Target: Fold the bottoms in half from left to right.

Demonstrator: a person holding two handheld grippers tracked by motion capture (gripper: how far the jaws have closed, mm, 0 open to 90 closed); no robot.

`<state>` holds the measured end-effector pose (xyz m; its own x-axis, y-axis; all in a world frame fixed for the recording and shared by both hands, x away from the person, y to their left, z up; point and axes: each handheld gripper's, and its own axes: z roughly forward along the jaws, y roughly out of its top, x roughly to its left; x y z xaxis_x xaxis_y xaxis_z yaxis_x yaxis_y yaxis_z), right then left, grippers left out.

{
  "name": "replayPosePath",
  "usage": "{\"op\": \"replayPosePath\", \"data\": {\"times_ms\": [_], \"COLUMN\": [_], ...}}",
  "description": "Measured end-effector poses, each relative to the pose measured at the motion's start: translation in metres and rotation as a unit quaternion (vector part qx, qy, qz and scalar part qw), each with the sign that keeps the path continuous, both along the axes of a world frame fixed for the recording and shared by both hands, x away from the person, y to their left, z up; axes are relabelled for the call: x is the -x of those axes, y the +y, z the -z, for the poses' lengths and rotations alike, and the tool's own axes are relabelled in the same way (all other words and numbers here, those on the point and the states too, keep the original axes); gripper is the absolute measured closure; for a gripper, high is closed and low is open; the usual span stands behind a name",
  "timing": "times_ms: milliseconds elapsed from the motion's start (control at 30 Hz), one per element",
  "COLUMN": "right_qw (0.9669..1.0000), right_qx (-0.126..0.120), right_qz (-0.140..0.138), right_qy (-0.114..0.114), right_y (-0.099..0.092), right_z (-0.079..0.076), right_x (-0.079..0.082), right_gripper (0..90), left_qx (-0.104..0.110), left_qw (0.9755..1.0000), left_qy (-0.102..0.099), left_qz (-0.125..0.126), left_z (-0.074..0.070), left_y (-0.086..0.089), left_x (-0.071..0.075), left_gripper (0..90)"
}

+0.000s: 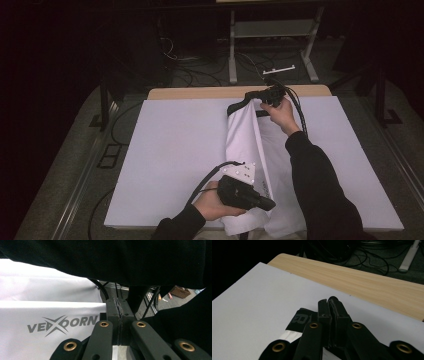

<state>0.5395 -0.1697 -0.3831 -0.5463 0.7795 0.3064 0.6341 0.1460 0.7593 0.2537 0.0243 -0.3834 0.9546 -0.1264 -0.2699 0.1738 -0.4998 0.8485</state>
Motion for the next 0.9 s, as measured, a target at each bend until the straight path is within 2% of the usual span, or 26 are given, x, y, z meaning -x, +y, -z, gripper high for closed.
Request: {"op": "replayPosePath", "data": {"times_ms": [300, 900], "right_qw": [1.0000, 0.9998], "right_qx": [-0.003, 0.009], "right_qz": [0.008, 0.018], "right_qy": [0.002, 0.009], "right_y": [-0.015, -0.043], "right_z": [0.003, 0.007], "right_x": [0.001, 0.000], "right_gripper": [85.6, 85.6], "left_qx": [0.003, 0.005], "left_qw": [0.9999, 0.9997], "left_qy": [0.003, 0.010], "left_qz": [0.009, 0.023], "left_z": [0.005, 0.012], "left_y": [-0.016, -0.049], "left_x": [-0.002, -0.009], "left_gripper": [88.8, 88.7]}}
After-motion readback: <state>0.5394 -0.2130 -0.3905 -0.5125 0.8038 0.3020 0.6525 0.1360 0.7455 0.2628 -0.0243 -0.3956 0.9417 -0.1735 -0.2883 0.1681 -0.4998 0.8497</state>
